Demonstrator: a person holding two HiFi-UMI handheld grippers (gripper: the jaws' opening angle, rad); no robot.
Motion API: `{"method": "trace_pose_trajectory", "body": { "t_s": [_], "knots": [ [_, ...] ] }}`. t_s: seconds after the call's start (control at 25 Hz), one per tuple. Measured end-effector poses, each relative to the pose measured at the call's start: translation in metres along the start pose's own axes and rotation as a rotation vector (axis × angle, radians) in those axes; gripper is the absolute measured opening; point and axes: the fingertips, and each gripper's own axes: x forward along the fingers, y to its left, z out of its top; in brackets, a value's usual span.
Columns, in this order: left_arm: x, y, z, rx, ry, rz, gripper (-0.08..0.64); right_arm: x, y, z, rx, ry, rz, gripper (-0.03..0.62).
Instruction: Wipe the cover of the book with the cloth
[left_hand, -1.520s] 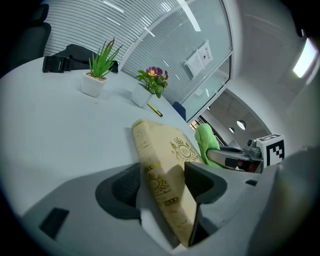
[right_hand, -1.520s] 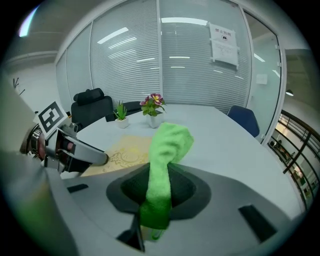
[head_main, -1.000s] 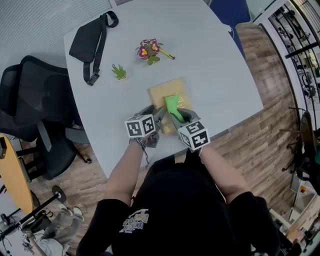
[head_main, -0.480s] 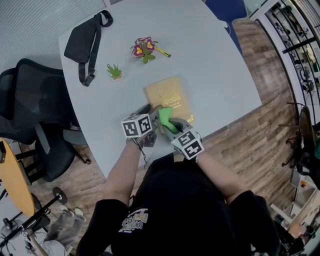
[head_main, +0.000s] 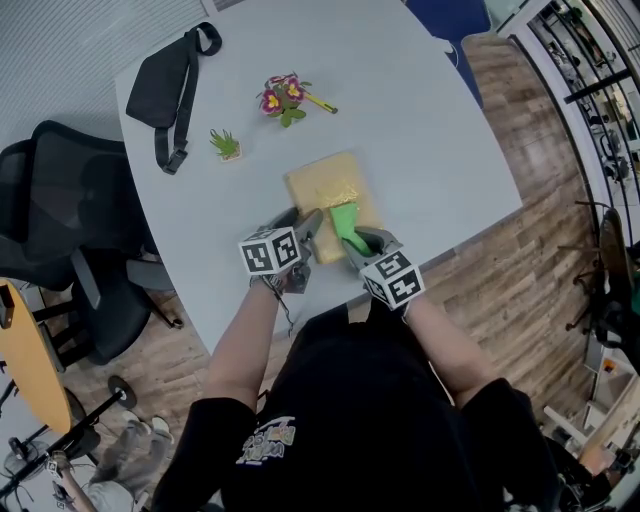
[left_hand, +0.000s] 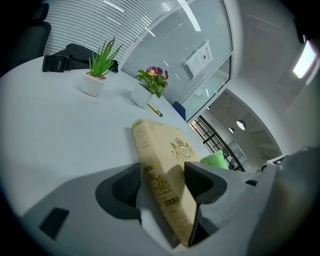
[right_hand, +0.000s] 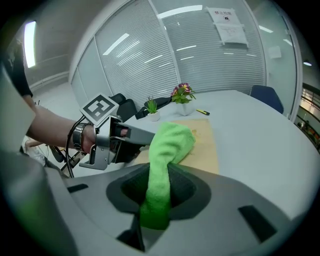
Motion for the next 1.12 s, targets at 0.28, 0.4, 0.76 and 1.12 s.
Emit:
{"method": "trace_pose_trajectory", "body": {
  "t_s": [0.28, 0.4, 0.76, 1.12],
  "knots": [
    [0.0, 0.0, 0.0, 0.0, -0.001, -0.001, 0.276, -0.015, -0.032, -0.002, 0.057, -0.031, -0.045, 0.097],
    [0.0, 0.0, 0.0, 0.0, -0.001, -0.003, 0.276, -0.022, -0.045, -0.003, 0.078, -0.042, -0.067, 0.097],
    [0.0, -0.001, 0.002, 0.003, -0.009, 0.003, 0.276, -0.042, -0.092, -0.011, 0.151, -0.043, -0.184, 0.097],
    [-0.002, 0.0, 0.001, -0.004, -0.018, 0.0, 0.276, -0.055, -0.097, 0.015, 0.141, -0.108, -0.172, 0.097]
  ]
}}
